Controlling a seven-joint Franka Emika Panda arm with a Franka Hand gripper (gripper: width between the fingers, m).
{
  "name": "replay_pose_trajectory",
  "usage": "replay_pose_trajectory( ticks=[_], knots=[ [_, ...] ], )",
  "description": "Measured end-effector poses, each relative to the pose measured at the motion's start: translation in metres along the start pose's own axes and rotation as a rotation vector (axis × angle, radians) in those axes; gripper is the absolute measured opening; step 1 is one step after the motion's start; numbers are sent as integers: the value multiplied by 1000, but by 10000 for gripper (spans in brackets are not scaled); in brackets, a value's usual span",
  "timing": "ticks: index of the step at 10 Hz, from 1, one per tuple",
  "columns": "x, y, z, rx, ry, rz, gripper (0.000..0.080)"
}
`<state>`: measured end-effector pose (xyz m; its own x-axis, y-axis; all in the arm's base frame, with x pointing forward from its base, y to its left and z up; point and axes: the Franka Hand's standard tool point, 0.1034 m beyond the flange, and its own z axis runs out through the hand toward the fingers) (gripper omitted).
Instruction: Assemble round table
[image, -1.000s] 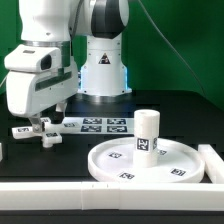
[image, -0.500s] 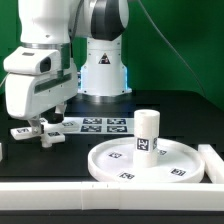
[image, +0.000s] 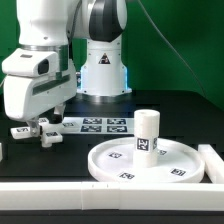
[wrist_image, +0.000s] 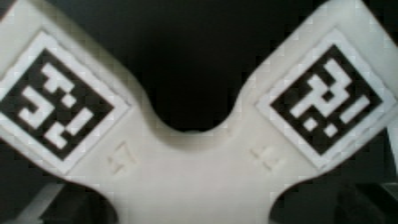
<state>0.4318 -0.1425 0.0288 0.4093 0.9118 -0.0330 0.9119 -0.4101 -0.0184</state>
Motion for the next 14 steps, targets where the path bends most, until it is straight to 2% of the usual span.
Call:
replay_pose_trajectory(
  ticks=[1, 2, 5, 6, 7, 8, 9, 10, 11, 12, 14],
  knots=[
    [0, 0, 0, 0, 0, 0, 525],
    [0, 0, 0, 0, 0, 0, 445],
    [3, 0, -2, -3, 2, 28, 445],
    [5, 0, -9, -9, 7, 66, 445],
    [13, -4, -24, -14, 18, 121, 445],
    [29, -9, -44, -9, 31, 193, 445],
    [51, -12, -69, -9, 41, 234, 446],
    [72, -17, -90, 4, 44, 290, 446],
    [93, -15, -106, 1, 54, 353, 446],
    [108, -11, -112, -13, 63, 358, 446],
    [98, -13, -105, -3, 55, 342, 446]
  ],
)
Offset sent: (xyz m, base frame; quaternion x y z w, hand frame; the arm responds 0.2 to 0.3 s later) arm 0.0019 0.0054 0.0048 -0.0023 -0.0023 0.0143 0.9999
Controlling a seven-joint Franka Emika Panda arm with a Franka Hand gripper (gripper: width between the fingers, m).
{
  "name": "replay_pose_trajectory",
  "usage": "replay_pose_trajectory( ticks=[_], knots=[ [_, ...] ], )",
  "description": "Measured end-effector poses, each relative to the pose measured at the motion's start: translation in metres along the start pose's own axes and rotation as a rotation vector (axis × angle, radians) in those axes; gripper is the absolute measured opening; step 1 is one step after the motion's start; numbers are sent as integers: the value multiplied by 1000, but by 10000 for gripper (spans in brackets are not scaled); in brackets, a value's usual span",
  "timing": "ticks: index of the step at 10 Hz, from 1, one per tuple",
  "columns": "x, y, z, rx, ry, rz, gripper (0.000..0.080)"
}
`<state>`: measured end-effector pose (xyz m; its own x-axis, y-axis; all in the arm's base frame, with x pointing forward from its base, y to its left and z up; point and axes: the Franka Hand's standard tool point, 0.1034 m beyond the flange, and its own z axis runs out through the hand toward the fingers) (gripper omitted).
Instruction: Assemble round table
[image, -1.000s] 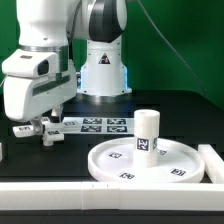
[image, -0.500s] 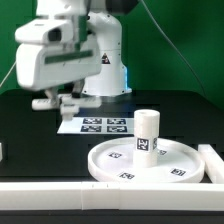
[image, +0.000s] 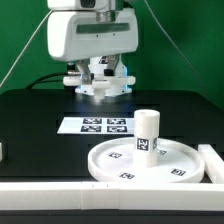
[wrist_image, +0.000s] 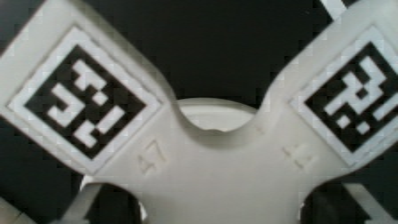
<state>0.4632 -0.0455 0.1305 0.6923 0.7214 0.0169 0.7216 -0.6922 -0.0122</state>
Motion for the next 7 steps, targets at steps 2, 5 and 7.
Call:
replay_pose_trajectory(
  ticks=[2, 5, 7],
  knots=[
    [3, -1, -1, 1, 0, -4, 446],
    [80, 3, -22, 55, -26, -5, 448],
    [91, 3, -21, 51, -22, 18, 448]
  ],
)
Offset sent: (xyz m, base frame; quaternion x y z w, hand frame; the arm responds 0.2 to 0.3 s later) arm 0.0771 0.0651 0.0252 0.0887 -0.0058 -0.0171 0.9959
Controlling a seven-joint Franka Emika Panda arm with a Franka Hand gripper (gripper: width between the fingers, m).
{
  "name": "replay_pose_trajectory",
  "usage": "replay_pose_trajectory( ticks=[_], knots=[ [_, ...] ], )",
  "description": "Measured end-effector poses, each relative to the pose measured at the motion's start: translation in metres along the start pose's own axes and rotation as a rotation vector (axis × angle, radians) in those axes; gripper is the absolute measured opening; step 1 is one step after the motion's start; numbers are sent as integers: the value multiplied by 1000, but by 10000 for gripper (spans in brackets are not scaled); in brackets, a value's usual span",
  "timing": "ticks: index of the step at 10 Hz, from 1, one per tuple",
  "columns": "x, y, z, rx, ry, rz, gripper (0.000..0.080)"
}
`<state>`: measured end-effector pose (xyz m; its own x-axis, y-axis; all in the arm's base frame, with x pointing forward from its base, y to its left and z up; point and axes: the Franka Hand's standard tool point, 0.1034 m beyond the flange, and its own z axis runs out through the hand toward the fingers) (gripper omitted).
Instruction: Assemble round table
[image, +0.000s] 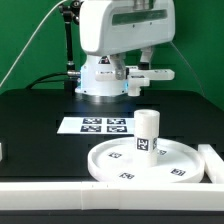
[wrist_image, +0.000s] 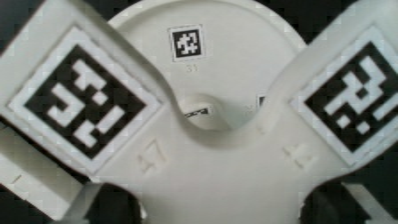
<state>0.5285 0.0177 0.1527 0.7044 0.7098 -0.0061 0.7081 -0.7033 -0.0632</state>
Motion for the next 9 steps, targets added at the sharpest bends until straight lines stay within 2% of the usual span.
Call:
replay_pose_trajectory(
  ticks=[3, 6, 9],
  knots=[
    [1, 2, 1, 1, 0, -13, 448],
    [37, 18, -3, -23, 25, -42, 448],
    [38, 19, -2, -23, 25, -42, 448]
  ],
)
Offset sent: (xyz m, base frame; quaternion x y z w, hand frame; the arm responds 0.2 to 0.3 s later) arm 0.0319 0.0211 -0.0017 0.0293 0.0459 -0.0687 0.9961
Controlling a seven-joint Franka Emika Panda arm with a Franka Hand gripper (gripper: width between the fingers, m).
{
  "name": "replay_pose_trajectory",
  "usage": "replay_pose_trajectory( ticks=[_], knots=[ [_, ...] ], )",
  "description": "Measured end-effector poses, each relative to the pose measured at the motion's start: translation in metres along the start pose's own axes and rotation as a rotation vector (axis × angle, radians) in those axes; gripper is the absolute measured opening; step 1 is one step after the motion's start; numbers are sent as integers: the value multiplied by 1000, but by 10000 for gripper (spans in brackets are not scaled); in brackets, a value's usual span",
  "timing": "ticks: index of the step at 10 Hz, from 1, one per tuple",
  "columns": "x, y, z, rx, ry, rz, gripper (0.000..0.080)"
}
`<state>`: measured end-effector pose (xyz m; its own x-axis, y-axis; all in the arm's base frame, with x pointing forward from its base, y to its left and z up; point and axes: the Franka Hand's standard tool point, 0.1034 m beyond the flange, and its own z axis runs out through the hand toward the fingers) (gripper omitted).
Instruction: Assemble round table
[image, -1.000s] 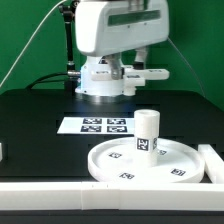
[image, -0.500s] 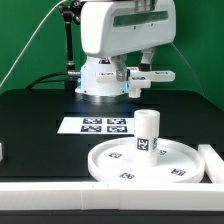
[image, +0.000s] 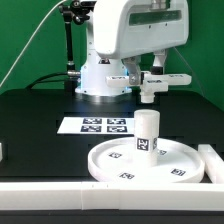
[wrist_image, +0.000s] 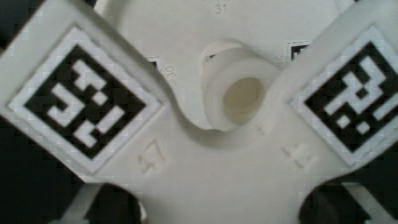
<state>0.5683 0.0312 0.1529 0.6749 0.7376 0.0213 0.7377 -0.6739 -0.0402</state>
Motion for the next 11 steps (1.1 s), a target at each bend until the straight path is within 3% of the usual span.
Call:
replay_pose_trajectory(
  ticks=[2, 5, 11],
  knots=[
    [-5, -4, 6, -12, 9, 1, 448],
    [-12, -9, 17, -9, 3, 2, 448],
    [-14, -21, 29, 11, -17, -2, 448]
  ],
)
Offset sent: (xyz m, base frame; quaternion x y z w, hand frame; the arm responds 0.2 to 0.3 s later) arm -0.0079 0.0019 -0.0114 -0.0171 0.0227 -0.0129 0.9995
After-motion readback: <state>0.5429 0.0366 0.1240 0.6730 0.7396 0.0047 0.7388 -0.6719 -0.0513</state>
